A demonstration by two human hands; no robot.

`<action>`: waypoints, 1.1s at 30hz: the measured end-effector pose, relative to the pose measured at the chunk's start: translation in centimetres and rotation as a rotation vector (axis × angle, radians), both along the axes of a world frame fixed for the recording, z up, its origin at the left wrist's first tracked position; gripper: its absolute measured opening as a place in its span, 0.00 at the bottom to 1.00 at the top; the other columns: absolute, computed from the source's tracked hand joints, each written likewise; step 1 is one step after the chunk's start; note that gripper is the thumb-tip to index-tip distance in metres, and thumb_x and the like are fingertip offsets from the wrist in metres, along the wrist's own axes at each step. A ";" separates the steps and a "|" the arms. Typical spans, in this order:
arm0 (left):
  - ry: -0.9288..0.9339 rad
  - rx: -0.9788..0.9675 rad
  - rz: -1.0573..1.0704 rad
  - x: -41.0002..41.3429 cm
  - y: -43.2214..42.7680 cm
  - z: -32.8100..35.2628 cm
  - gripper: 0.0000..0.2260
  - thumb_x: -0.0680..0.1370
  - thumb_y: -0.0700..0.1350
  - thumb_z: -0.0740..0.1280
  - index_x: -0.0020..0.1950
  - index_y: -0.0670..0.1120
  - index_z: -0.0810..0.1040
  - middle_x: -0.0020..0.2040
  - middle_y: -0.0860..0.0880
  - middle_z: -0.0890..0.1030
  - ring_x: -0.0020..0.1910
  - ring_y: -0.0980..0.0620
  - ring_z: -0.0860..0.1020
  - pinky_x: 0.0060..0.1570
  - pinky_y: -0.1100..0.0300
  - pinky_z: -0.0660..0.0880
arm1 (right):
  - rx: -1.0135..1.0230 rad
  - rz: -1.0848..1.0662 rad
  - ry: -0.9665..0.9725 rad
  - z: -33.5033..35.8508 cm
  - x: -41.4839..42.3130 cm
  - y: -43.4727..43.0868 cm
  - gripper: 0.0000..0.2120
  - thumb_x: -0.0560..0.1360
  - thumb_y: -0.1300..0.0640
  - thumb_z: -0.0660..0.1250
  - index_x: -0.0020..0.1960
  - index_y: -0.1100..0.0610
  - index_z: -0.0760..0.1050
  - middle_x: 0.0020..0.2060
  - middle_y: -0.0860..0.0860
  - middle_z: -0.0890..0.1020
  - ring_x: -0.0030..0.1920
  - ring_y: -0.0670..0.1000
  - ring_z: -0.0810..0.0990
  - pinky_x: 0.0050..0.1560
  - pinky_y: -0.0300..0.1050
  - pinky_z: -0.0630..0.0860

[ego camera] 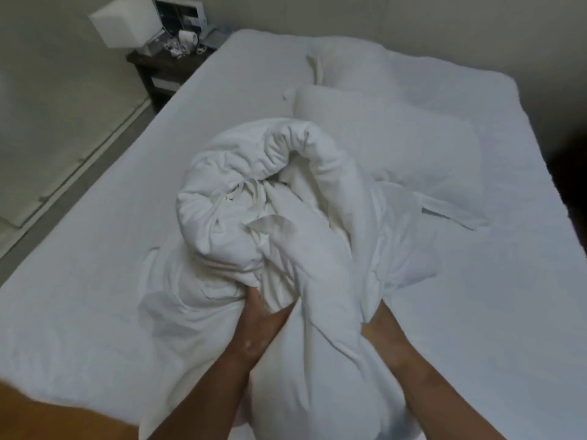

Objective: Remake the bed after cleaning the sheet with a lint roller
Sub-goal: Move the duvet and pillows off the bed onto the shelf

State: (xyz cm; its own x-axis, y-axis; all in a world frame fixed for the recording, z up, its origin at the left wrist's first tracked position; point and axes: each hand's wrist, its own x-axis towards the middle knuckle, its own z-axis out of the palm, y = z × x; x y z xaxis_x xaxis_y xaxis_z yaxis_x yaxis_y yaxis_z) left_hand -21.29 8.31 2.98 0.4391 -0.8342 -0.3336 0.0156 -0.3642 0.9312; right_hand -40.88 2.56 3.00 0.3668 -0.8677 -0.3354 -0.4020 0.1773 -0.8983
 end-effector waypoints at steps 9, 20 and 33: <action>-0.088 -0.191 -0.135 -2.8 1.0 11.4 0.61 0.45 0.75 0.72 0.74 0.59 0.58 0.69 0.58 0.67 0.65 0.61 0.67 0.56 0.73 0.64 | -0.243 -0.149 -0.095 13.2 -1.5 0.8 0.38 0.61 0.37 0.73 0.66 0.48 0.66 0.54 0.30 0.72 0.52 0.21 0.71 0.50 0.17 0.64; -0.217 -0.609 -0.165 -12.6 2.3 29.8 0.58 0.50 0.71 0.69 0.78 0.53 0.61 0.72 0.52 0.73 0.69 0.53 0.72 0.55 0.69 0.67 | -0.670 -0.278 -0.162 32.9 -11.7 4.2 0.22 0.77 0.57 0.71 0.64 0.45 0.65 0.53 0.29 0.69 0.46 0.16 0.68 0.47 0.15 0.64; -0.092 -0.845 -0.326 -44.4 6.4 40.1 0.57 0.53 0.69 0.79 0.78 0.57 0.61 0.65 0.59 0.73 0.61 0.62 0.71 0.51 0.72 0.64 | -0.909 -0.494 -0.181 44.1 -42.5 13.4 0.18 0.74 0.60 0.75 0.52 0.43 0.70 0.44 0.33 0.75 0.36 0.22 0.74 0.36 0.19 0.69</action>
